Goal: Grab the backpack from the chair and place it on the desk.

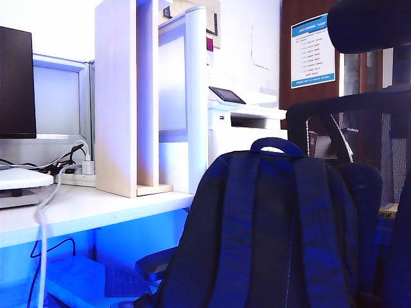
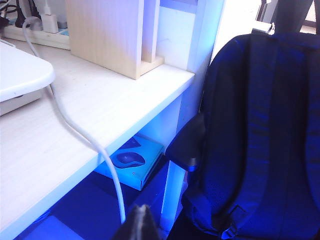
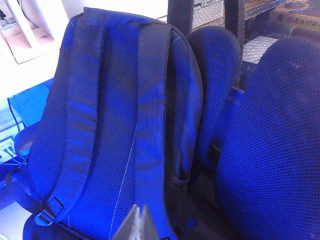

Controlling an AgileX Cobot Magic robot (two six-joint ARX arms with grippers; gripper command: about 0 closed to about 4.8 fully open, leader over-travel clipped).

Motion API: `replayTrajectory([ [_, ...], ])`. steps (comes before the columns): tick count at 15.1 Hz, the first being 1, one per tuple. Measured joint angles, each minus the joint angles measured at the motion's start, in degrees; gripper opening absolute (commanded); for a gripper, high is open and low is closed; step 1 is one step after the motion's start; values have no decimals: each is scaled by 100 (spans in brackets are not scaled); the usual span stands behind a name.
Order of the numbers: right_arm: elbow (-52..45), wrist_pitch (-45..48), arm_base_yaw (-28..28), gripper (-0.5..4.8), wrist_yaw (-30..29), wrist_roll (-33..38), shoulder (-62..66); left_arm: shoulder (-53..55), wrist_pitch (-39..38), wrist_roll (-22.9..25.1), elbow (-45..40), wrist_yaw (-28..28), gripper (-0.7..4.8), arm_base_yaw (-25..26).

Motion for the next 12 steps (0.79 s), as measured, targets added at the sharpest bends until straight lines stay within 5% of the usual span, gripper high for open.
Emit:
replayTrajectory([
  [12,0,0,0,-6,-2,0,0,0,31,0,0,293,-1,0],
])
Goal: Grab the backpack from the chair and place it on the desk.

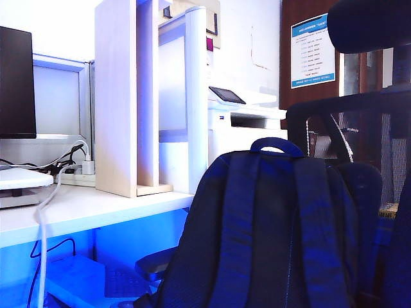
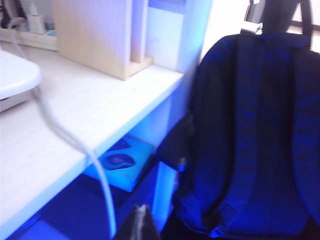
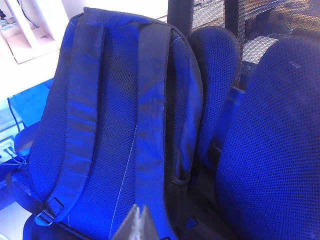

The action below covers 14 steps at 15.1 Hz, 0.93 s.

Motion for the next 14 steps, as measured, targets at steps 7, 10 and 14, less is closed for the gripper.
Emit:
replayTrajectory([
  [7,0,2,0,-5,-79,31,0,0,358,-20,0,1687,225,-2],
  [10,4,2,0,138,-286,35,0,0,581,-293,9,1648,317,-2],
  [14,7,710,0,245,-398,885,0,37,579,-527,717,1637,407,-2],
])
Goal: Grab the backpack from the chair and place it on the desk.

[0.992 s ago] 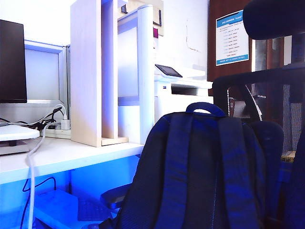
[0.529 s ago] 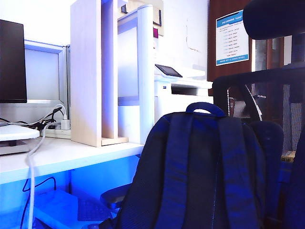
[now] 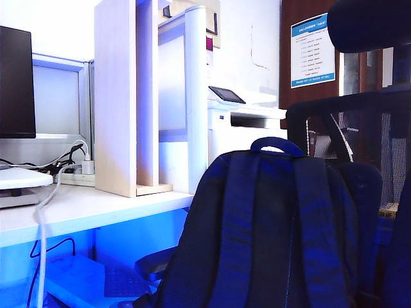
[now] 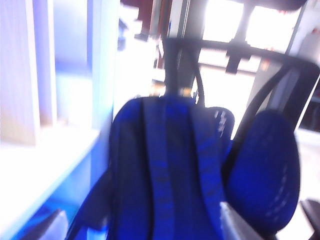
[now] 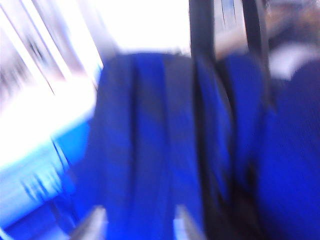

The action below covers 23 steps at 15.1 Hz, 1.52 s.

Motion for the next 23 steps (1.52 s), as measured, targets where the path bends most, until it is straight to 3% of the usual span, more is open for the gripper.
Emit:
replayTrajectory([
  [2,225,92,2,288,-9,155,0,363,9,-17,498,0,479,0],
  [6,981,151,2,376,-22,254,92,2892,824,-35,2015,234,479,0],
  [11,1512,-4,2,396,-540,761,1349,6043,944,256,3991,918,479,-26],
  [12,1707,22,2,465,-605,776,1637,6642,992,389,4336,929,479,-109],
  [13,1950,37,2,479,-627,778,1989,7112,986,544,4564,1025,479,-146],
  [17,2684,129,7,479,-640,800,3261,9038,903,1054,5613,1152,479,-573],
  [23,2715,238,2,479,-640,802,3488,11355,846,1239,7871,1128,479,-715],
])
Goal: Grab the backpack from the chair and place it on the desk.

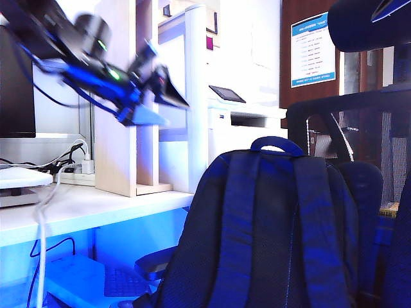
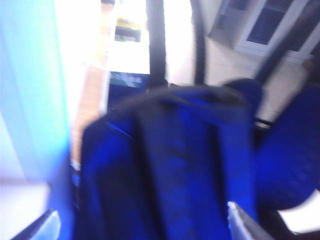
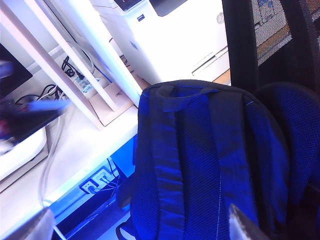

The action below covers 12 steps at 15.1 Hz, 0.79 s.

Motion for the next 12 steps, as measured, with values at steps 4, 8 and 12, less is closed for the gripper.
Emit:
replayTrajectory([
  [4,2,2,0,479,-2,0,63,1316,-463,20,1482,15,479,-20],
  [8,2,4,0,479,-160,-2,529,2247,-566,26,2168,20,479,-48],
  [12,2,-2,0,479,-262,-15,791,2927,-197,39,2708,13,479,-76],
])
